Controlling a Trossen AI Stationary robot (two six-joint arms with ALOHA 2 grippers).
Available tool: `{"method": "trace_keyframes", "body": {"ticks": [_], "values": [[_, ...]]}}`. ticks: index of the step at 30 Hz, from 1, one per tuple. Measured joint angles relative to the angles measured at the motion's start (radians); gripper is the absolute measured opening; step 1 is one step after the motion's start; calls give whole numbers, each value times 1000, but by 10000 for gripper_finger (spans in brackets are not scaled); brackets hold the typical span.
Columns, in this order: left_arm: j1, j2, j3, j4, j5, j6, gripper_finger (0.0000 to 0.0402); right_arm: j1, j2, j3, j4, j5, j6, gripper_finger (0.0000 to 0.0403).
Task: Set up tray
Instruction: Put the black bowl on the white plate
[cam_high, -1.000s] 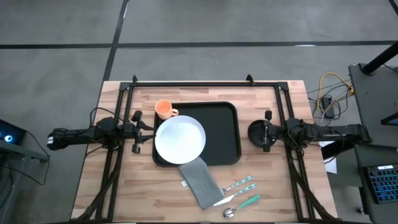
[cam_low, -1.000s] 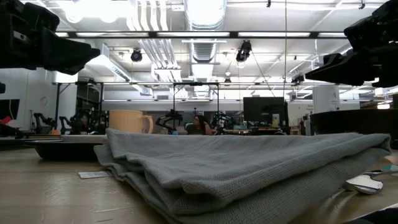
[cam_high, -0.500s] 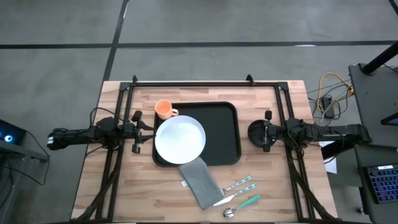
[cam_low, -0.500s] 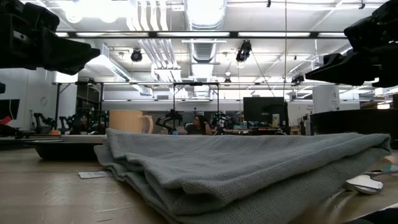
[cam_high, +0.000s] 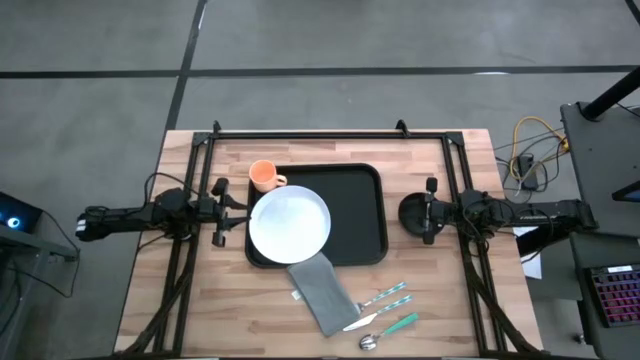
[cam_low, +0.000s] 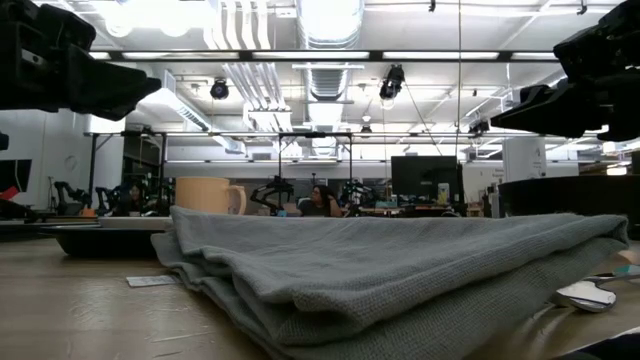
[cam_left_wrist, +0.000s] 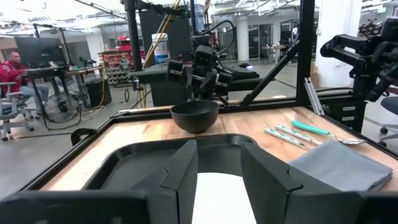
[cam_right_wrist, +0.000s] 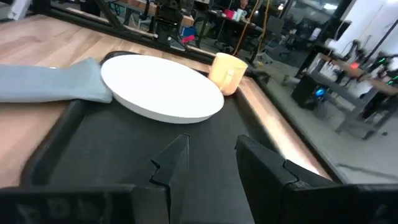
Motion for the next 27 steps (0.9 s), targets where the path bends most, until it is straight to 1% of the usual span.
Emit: {"method": "trace_keyframes", "body": {"ticks": [4,10,12,15,19,21,23,27], "values": [[0,0,0,0,0,0,105,0,0,0,18,18,-67,123],[0,0,0,-2,0,0,105,0,0,0,25,14,-67,123],[0,0,0,-3,0,0,105,0,0,0,40,14,-43,123],[0,3,0,-3,0,0,105,1,0,0,107,10,16,123],[0,16,0,-3,0,0,105,0,0,0,236,10,216,123],[0,27,0,-3,0,0,105,0,-1,0,306,10,280,123],[0,37,0,-3,0,0,105,1,-1,0,365,10,307,123],[0,60,0,-5,0,0,105,1,0,0,484,10,292,123]]}}
